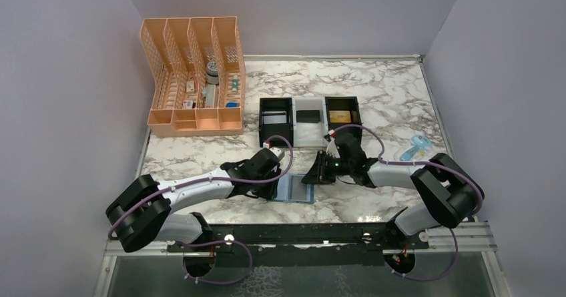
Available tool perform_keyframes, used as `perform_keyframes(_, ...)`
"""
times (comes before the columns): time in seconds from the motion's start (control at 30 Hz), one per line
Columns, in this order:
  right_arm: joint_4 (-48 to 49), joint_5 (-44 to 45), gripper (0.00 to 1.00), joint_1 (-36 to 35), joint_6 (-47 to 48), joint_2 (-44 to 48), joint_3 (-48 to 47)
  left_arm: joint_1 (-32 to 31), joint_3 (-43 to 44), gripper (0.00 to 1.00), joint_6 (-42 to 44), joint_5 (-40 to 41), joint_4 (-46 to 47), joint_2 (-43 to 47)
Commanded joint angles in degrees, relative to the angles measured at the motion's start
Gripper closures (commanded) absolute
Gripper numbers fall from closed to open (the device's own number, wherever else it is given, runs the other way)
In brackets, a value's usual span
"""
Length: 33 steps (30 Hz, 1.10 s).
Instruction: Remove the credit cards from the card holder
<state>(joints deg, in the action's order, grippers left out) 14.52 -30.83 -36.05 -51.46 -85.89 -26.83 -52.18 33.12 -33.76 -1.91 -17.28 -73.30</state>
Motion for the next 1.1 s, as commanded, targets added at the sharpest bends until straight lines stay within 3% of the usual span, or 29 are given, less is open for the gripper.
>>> perform_keyframes(0.0,-7.49,5.79,0.8,-0.33,2.95,4.14,-1.21,-0.42,-1.65,0.66,-0.52,-0.03,1.27,0.05)
perform_keyframes(0.17,-9.07,6.21,0.78,-0.33,4.04,4.14,-1.49,-0.53,-1.44,0.65,-0.38,-0.06,1.25,-0.27)
perform_keyframes(0.47,2.01,0.05,0.78,-0.5,0.62,-0.68,0.55,-0.55,-1.43,0.65,-0.28,-0.31,1.5,-0.59)
perform_keyframes(0.67,-2.09,3.43,0.8,-0.51,1.9,1.68,-0.56,-0.63,-1.25,0.65,-0.53,-0.18,1.47,-0.71)
perform_keyframes(1.07,1.45,-1.63,0.8,-0.51,0.22,1.89,-0.77,-0.69,-0.8,0.65,-0.57,-0.26,1.54,-1.06)
